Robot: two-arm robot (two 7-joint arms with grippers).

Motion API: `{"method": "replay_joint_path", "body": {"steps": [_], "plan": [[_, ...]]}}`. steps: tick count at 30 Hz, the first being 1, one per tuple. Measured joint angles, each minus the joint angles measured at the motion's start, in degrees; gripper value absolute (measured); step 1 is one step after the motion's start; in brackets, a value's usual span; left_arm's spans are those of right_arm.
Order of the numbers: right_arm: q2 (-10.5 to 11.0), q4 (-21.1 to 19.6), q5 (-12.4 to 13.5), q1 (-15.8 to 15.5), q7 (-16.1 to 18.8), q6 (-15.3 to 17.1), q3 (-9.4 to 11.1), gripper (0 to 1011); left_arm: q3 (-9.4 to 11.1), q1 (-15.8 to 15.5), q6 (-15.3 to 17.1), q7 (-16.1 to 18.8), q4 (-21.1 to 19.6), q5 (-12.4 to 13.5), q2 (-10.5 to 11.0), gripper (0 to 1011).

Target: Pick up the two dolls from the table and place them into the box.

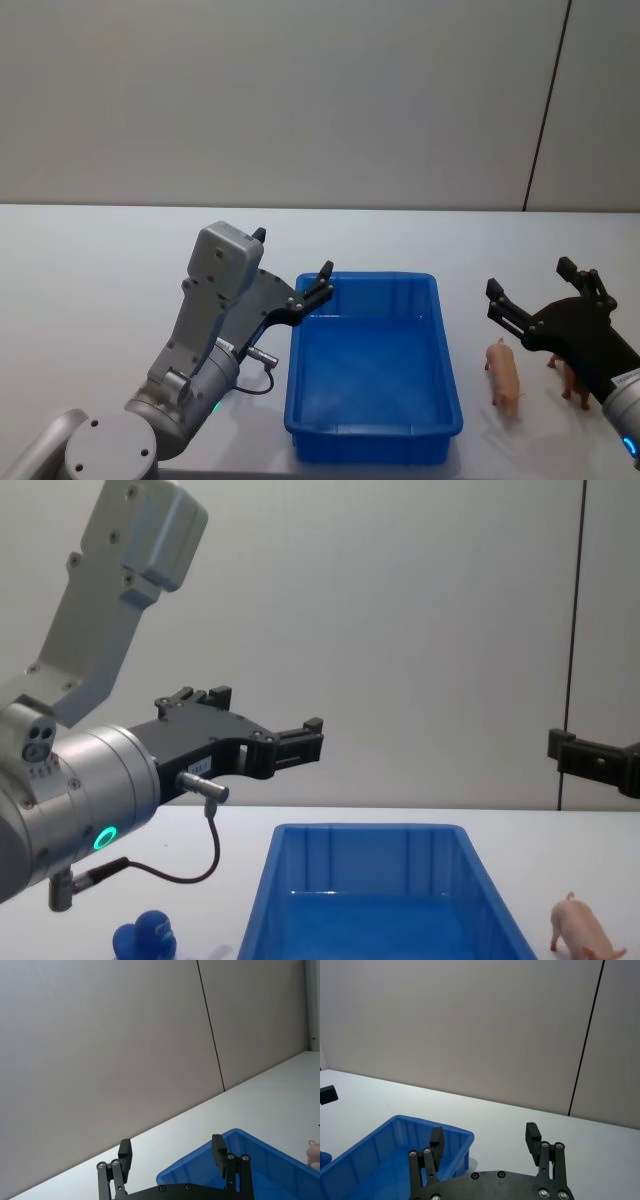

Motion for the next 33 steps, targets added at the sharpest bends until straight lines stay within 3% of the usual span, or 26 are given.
{"method": "replay_joint_path", "body": {"steps": [20, 33], "plan": [[-0.03, 0.83, 0.10, 0.73, 0.39, 0.11, 0.30, 1001, 0.00, 0.00, 0.00, 0.00, 0.00, 0.00, 0.00, 1001], [1.70, 5.19, 0.65, 3.69, 3.97, 2.34, 2.62, 1001, 0.00, 0.00, 0.00, 0.00, 0.00, 0.00, 0.00, 1001]]}}
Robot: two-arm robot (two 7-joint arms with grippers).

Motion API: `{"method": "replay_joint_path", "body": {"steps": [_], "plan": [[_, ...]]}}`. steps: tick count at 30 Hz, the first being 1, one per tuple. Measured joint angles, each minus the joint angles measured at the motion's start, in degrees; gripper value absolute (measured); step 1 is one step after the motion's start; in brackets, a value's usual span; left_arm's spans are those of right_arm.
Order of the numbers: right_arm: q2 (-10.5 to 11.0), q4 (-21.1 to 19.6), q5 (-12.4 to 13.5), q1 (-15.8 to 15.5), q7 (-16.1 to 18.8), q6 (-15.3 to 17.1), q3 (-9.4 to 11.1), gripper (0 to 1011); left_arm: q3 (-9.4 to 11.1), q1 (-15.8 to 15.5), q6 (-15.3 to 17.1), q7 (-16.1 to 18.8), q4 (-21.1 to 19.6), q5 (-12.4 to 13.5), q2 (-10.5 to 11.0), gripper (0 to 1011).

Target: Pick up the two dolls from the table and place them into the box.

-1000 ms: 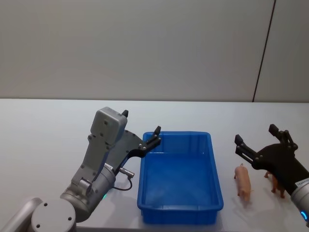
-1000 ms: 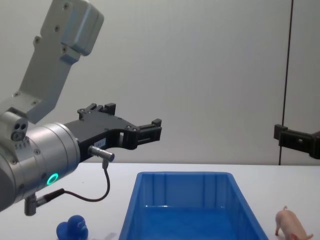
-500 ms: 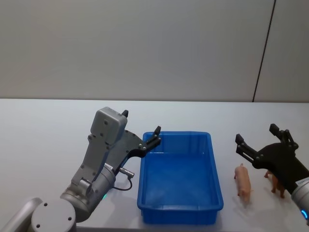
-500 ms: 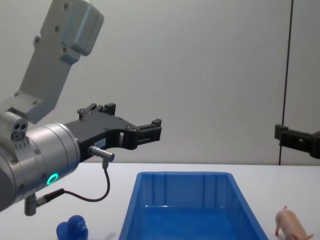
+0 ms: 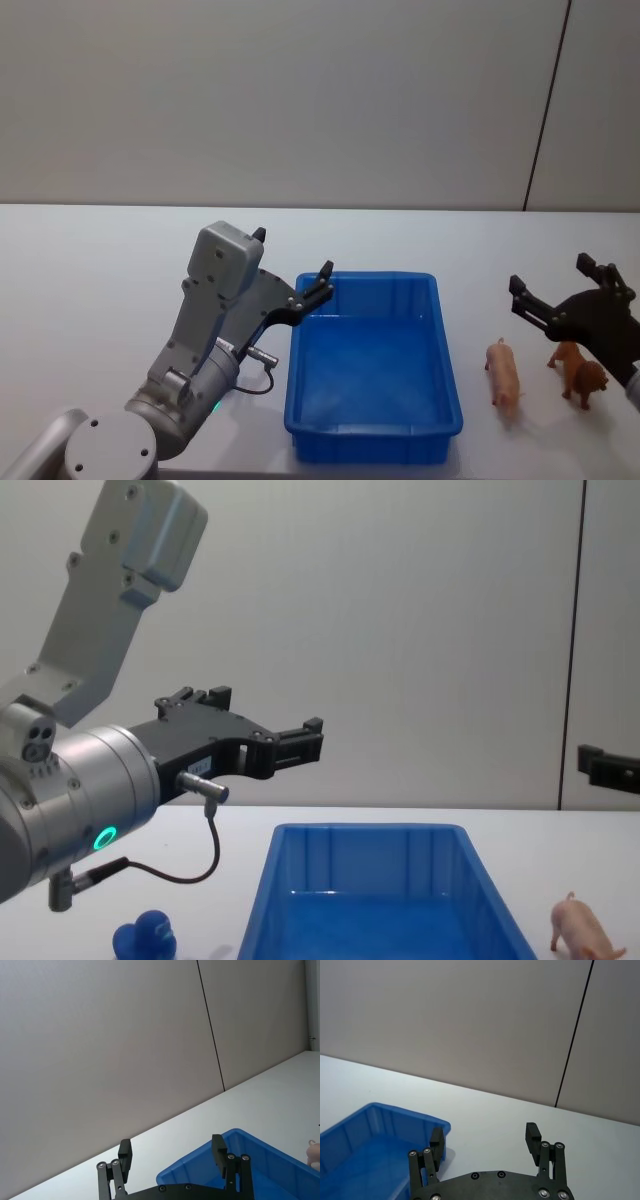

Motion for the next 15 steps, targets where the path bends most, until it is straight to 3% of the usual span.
{"method": "replay_joint_path", "body": {"steps": [15], "plan": [[3.14, 2.56, -1.05, 0.32, 4.73, 4.65, 2.00, 1001, 0.00, 0.00, 0.00, 0.00, 0.00, 0.00, 0.00, 1001]]}}
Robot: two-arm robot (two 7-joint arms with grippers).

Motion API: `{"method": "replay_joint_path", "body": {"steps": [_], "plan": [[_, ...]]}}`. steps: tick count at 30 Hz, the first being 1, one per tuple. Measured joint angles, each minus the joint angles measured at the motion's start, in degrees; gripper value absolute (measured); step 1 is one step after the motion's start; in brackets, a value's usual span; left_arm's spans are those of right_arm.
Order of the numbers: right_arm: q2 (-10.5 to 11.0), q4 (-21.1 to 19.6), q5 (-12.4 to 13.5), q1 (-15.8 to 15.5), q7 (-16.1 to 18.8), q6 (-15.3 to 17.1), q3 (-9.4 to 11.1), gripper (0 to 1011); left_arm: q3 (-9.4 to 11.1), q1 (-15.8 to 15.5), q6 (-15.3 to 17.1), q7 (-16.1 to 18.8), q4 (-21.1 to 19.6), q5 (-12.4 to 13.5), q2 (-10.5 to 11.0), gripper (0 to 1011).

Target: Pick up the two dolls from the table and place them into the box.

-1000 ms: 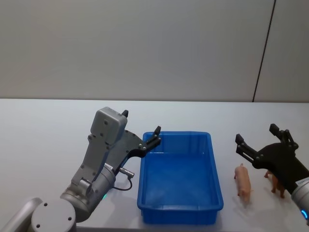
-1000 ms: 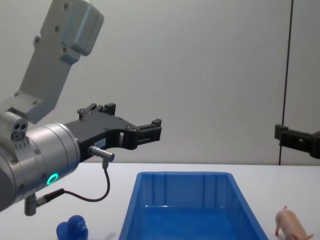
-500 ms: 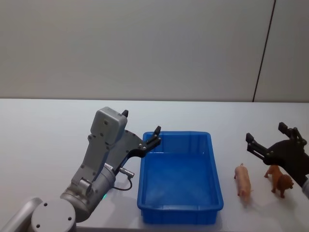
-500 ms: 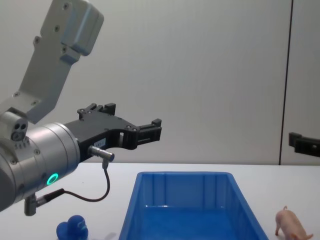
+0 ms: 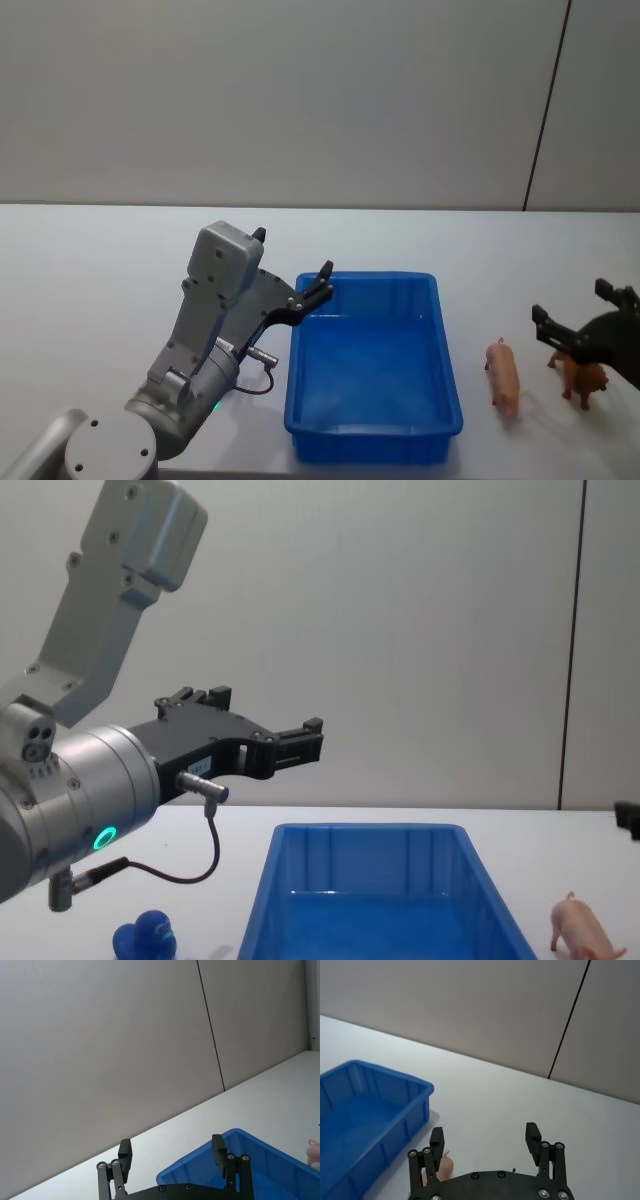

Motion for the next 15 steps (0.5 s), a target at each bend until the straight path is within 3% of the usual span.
{"method": "replay_joint_path", "body": {"steps": [15], "plan": [[1.38, 1.35, -2.75, -0.53, 2.58, 4.40, 0.21, 1001, 0.00, 0.00, 0.00, 0.00, 0.00, 0.00, 0.00, 1001]]}}
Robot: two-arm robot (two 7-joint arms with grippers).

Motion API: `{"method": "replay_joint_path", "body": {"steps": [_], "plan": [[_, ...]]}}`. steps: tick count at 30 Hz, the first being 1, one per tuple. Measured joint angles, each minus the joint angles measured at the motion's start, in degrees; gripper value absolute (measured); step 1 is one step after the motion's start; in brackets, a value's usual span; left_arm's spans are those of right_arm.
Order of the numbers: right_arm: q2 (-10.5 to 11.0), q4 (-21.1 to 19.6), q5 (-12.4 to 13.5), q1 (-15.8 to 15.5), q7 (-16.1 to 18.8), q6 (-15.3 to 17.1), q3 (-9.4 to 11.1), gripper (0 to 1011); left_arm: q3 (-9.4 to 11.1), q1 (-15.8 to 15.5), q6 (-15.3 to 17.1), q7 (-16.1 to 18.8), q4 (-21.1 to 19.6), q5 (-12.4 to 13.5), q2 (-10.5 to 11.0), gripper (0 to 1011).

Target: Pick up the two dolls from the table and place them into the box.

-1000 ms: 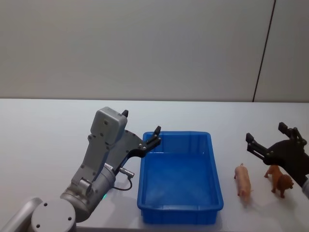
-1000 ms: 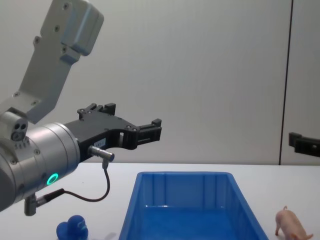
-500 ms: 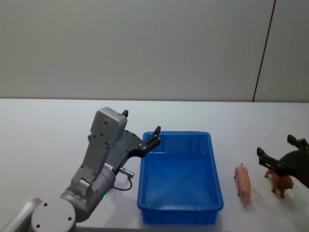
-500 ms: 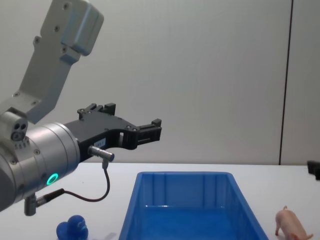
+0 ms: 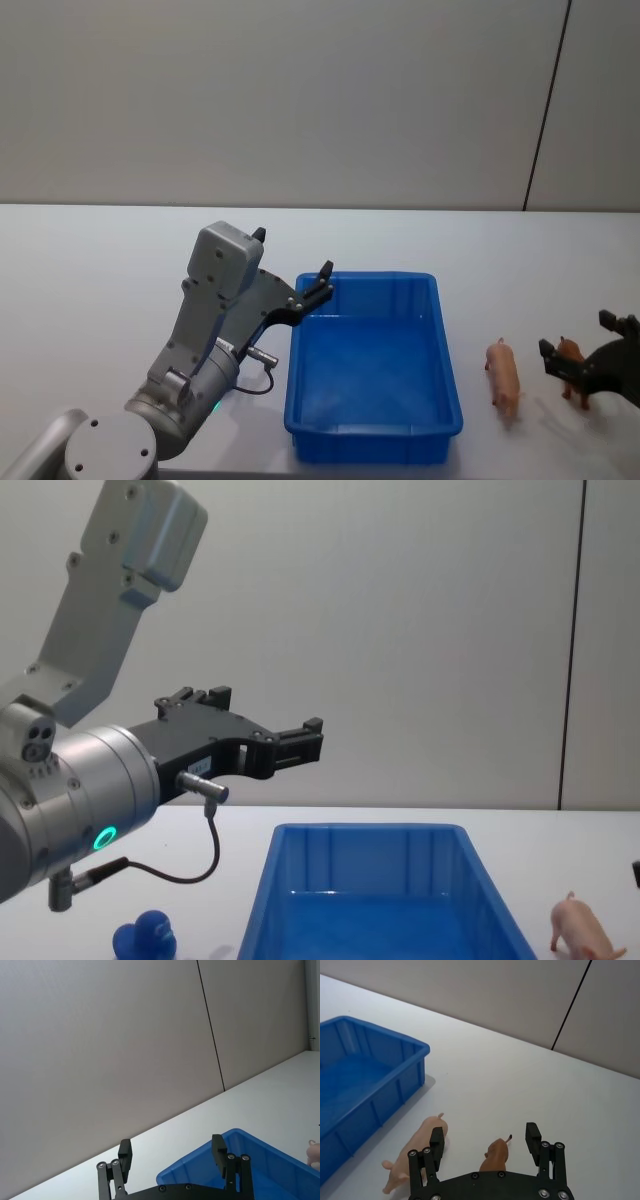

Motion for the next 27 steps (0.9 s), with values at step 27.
{"method": "replay_joint_path", "body": {"steps": [27], "plan": [[0.35, 3.61, -3.08, 2.09, 3.12, 6.49, -0.36, 865, 0.00, 0.00, 0.00, 0.00, 0.00, 0.00, 0.00, 1001]]}}
